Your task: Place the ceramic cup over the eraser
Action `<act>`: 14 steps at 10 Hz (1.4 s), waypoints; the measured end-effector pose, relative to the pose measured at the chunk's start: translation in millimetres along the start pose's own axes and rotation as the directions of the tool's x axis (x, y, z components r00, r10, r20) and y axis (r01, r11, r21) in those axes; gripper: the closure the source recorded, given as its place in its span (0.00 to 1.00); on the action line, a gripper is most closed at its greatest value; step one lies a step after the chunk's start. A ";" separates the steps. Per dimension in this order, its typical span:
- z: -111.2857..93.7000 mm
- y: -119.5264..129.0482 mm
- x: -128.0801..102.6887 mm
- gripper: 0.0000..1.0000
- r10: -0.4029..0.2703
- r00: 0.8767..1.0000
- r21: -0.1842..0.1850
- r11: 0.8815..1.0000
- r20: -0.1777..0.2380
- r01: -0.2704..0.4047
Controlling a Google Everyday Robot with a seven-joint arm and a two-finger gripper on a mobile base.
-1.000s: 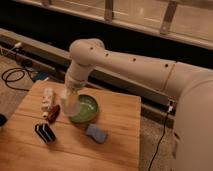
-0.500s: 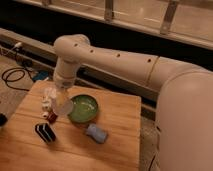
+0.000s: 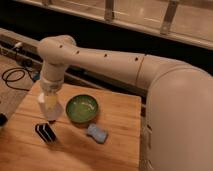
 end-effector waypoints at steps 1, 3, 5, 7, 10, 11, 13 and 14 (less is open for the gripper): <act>5.4 2.8 -7.5 1.00 -0.007 1.000 -0.007 1.000 0.004 0.007; 17.6 11.2 -23.3 1.00 -0.022 1.000 -0.032 0.999 -0.005 0.021; 29.9 24.7 -45.4 1.00 -0.041 0.999 -0.053 0.998 -0.006 0.041; 31.6 26.8 -47.6 1.00 -0.043 0.999 -0.056 0.998 -0.005 0.043; 31.9 26.8 -48.5 1.00 -0.045 0.999 -0.056 0.997 -0.004 0.044; 31.2 26.6 -47.1 1.00 -0.042 0.999 -0.055 0.998 -0.004 0.042; 31.5 26.6 -47.8 1.00 -0.043 0.999 -0.055 0.998 -0.004 0.043; 31.6 26.4 -48.3 1.00 -0.045 0.999 -0.056 0.997 -0.005 0.044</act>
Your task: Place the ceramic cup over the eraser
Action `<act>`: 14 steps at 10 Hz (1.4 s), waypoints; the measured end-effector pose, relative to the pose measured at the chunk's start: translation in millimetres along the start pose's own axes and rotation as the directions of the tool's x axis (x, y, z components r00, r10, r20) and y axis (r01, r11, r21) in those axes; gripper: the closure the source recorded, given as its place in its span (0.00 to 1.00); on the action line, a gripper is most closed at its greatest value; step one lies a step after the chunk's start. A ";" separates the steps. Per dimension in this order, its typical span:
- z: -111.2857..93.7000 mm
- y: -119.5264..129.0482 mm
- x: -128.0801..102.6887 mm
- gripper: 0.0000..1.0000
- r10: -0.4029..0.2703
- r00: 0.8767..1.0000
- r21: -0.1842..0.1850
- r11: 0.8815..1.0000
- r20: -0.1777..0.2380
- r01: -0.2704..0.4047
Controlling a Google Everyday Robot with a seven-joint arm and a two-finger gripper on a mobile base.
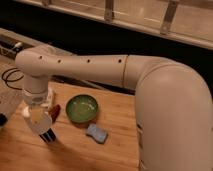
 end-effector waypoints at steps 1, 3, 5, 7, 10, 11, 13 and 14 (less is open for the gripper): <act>0.2 -0.7 0.9 1.00 0.000 1.000 -0.003 1.000 -0.004 0.000; 7.0 -10.5 -3.8 1.00 -0.010 1.000 -0.016 1.000 -0.012 0.010; 10.8 -12.4 -0.6 1.00 -0.005 1.000 -0.018 1.000 -0.010 0.005; 12.9 -10.7 2.7 1.00 0.000 1.000 -0.018 1.000 -0.008 0.000; 18.1 -6.2 8.9 1.00 0.013 1.000 -0.019 1.000 -0.003 -0.013; 21.4 -5.3 9.0 1.00 0.013 1.000 -0.020 1.000 0.001 -0.013; 27.6 -4.3 9.2 1.00 0.009 1.000 -0.014 1.000 0.018 -0.009; 32.4 -3.9 11.6 1.00 0.004 0.999 -0.009 1.000 0.033 -0.003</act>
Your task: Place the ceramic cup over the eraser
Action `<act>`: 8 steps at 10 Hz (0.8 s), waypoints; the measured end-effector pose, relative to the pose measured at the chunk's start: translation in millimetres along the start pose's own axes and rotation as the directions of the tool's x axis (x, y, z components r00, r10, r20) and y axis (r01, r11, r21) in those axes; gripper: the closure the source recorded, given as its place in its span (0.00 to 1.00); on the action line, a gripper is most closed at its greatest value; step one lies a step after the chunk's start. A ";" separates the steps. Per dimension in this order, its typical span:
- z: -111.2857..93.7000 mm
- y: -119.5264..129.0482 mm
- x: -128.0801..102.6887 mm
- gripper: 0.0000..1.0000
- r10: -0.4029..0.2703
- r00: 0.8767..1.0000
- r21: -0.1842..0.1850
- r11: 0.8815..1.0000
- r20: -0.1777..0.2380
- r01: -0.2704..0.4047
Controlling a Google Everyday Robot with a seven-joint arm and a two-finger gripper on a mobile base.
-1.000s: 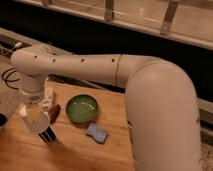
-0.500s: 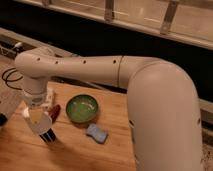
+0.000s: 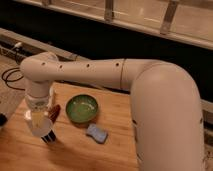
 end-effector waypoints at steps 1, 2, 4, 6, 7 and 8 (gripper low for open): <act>5.8 0.7 0.7 1.00 -0.006 1.000 -0.001 1.000 0.008 0.006; 9.5 0.8 -0.9 1.00 -0.014 1.000 0.000 1.000 0.015 0.014; 15.0 0.4 1.3 1.00 -0.032 0.999 0.011 0.999 0.015 0.032; 15.4 0.4 0.4 0.94 -0.034 0.999 0.010 0.999 0.015 0.034; 16.3 0.6 0.0 0.85 -0.035 0.999 0.008 0.999 0.015 0.035; 16.1 0.5 0.1 0.74 -0.035 0.999 0.009 0.999 0.015 0.035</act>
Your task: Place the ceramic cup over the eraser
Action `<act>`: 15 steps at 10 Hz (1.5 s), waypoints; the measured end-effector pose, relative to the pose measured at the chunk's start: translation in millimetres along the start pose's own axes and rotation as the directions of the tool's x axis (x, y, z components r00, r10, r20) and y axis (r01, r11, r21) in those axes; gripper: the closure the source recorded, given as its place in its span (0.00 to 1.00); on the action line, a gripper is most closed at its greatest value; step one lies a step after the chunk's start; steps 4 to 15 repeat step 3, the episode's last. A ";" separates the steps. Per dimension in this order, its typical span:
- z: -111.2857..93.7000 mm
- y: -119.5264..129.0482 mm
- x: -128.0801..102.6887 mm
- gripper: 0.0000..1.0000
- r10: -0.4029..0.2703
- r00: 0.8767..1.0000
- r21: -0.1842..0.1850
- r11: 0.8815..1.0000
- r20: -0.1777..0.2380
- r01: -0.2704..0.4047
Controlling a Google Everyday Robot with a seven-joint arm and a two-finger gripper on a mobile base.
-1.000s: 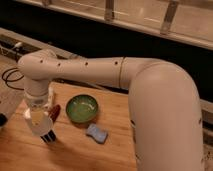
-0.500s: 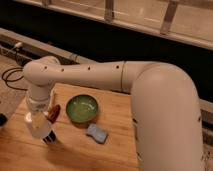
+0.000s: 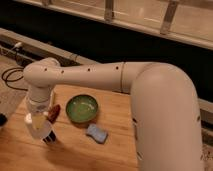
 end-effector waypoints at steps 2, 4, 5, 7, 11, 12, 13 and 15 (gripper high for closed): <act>-0.1 0.0 0.4 0.53 0.001 1.000 0.000 1.000 0.000 -0.001; -0.2 0.0 0.6 0.44 0.001 1.000 0.000 1.000 0.000 -0.001; -0.2 0.0 0.6 0.44 0.001 1.000 0.000 1.000 0.000 -0.001; -0.2 0.0 0.6 0.44 0.001 1.000 0.000 1.000 0.000 -0.001; -0.2 0.0 0.6 0.44 0.001 1.000 0.000 1.000 0.000 -0.001; -0.2 0.0 0.6 0.44 0.001 1.000 0.000 1.000 0.000 -0.001; -0.2 0.0 0.6 0.44 0.001 1.000 0.000 1.000 0.000 -0.001; -0.2 0.0 0.6 0.44 0.001 1.000 0.000 1.000 0.000 -0.001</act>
